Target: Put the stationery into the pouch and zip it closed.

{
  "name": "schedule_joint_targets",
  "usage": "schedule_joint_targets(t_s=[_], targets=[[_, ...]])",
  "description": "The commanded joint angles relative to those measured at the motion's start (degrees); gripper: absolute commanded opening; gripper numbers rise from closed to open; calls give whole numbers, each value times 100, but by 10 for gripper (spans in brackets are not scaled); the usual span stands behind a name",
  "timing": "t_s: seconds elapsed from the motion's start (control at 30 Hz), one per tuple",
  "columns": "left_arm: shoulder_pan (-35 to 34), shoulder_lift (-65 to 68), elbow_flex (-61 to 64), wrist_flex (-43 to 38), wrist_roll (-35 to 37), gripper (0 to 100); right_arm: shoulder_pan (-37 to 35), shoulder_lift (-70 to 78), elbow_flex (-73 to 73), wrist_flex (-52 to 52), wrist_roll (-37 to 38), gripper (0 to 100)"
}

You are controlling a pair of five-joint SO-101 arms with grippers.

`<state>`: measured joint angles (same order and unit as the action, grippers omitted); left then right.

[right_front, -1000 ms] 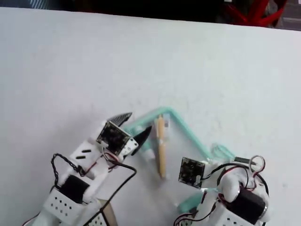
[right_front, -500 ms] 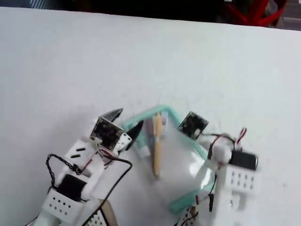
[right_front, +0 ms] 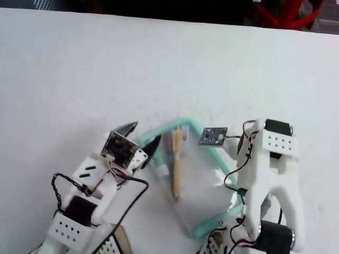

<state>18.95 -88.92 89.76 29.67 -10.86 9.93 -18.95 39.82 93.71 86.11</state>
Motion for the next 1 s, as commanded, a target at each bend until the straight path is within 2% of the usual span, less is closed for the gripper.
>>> schedule_joint_targets(t_s=[0.0, 0.1, 0.23, 0.37, 0.47, 0.6, 0.73, 0.83, 0.97], targets=[[-31, -119, -255, -158, 62, 234, -92, 101, -220, -57, 53, 268], [-31, -119, -255, -158, 53, 234, -338, 453, -176, -444, -264, 243], [-31, -119, -255, -158, 35, 234, -989, 1103, -290, -1270, -1758, 240], [-31, -119, -255, -141, 35, 234, -1420, 1569, -923, -1552, -3209, 238], [-31, -119, -255, -141, 26, 234, -1613, 1851, -1292, -1824, -3921, 238], [-31, -119, -255, -141, 26, 234, -1930, 2308, -1292, -2510, -4237, 238], [-31, -119, -255, -141, 26, 234, -1938, 2756, -1424, -2756, -4316, 238], [-31, -119, -255, -149, 26, 234, -1974, 2932, -1521, -2492, -4281, 238], [-31, -119, -255, -167, 18, 234, -2088, 2800, -1925, -1604, -4273, 238]])
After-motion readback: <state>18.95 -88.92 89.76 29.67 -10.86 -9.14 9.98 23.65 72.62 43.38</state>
